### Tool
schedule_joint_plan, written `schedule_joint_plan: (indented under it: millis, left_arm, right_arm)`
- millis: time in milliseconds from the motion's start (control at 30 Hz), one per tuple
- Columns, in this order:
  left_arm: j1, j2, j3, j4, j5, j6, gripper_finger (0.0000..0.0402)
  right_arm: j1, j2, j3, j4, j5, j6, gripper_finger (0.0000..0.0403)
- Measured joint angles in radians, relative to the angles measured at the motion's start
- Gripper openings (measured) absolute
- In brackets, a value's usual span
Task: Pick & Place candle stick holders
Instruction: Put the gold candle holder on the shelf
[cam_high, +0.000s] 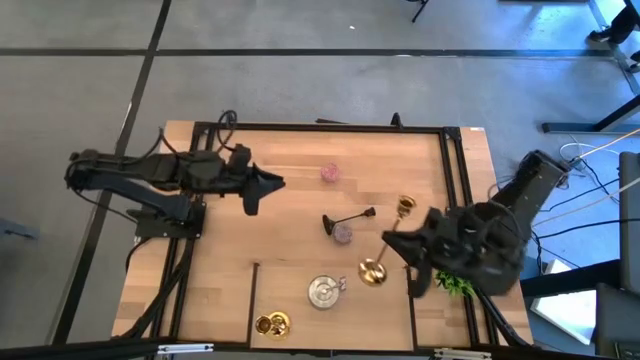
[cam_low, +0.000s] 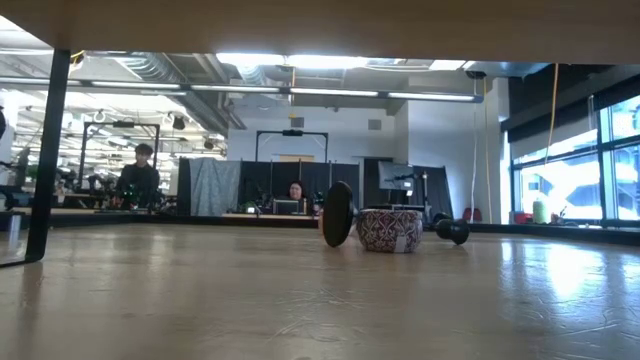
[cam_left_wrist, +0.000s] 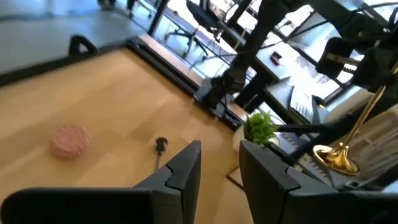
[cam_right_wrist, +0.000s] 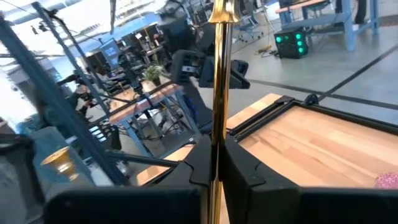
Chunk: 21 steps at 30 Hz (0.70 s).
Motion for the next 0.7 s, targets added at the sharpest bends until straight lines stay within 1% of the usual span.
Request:
schedule_joint_plan:
  millis: [133, 300, 400, 600, 700]
  left_arm:
    - [-0.055, 0.004, 0.0, 0.001, -0.061, -0.053, 0.0104]
    - [-0.154, 0.004, 0.0, 0.001, -0.21, -0.074, 0.0104]
    - [-0.208, 0.003, 0.0, 0.0, -0.296, -0.09, 0.0104]
    - [-0.3, 0.003, 0.0, -0.001, -0.438, -0.123, 0.0104]
    - [-0.343, 0.003, 0.0, -0.002, -0.501, -0.138, 0.0104]
  right_arm:
    - [0.095, 0.01, 0.0, -0.001, 0.101, 0.019, 0.0017]
    - [0.187, 0.042, 0.0, 0.062, 0.214, 0.015, 0.0017]
    - [0.221, 0.081, 0.0, 0.157, 0.238, -0.037, 0.0017]
    - [0.267, 0.174, 0.0, 0.4, 0.276, -0.195, 0.0017]
    - [0.285, 0.211, 0.0, 0.48, 0.338, -0.252, 0.0017]
